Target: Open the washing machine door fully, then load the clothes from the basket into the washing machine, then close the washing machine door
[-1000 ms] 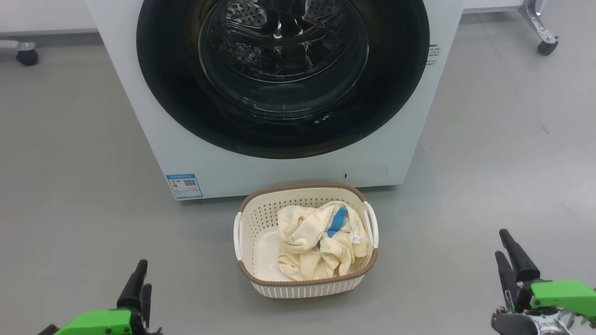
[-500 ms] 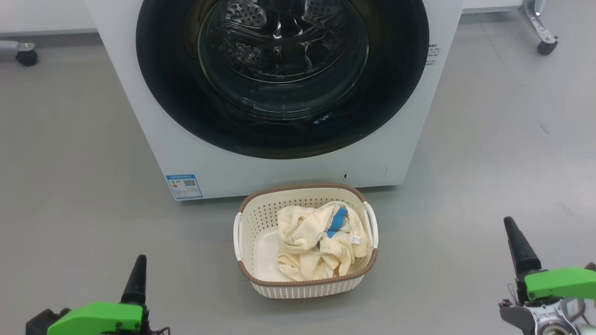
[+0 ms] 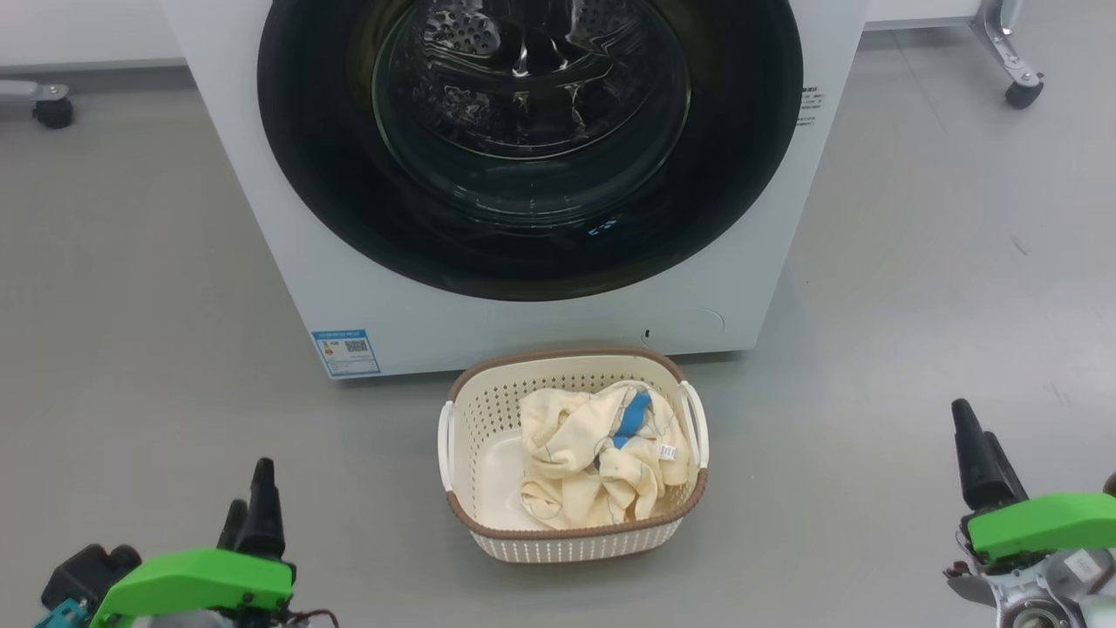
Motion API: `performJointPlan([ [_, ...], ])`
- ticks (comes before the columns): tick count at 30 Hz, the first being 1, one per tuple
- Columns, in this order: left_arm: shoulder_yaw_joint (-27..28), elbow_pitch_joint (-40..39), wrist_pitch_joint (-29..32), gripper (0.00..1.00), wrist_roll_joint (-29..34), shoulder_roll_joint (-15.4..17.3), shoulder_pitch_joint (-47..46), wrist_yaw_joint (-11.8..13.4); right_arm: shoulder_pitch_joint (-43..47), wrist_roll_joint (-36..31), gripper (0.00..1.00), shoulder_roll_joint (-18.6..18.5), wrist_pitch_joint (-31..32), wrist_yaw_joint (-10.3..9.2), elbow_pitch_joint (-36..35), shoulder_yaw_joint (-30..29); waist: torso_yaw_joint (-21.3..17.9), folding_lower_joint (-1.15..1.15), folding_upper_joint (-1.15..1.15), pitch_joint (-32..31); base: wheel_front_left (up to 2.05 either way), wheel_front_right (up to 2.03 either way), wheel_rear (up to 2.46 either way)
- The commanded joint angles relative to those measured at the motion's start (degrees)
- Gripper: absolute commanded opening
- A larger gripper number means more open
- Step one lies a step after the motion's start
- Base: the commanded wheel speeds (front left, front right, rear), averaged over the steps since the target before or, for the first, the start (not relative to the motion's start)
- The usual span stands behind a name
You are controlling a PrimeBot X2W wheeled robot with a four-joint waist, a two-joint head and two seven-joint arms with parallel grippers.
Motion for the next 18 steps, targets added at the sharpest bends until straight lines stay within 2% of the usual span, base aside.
performJointPlan([
  [1,0.6,-2.4,-0.8,1.0,2.5,1.4,-2.9,0.2,-3.6,-2.7,1.0,-1.7,-0.7,-0.08,-2.6,0.1,0.0,0.0,0.0,0.0,0.0,0.0,0.0],
  [18,-1.5,-3.2,-3.5,1.0,15.0,1.7,-3.1,0.6,-4.3,-17.0,1.0,-1.7,-1.6,-0.1,-4.6,0.9,-0.1,0.0,0.0,-0.1,0.0,0.0,0.0],
])
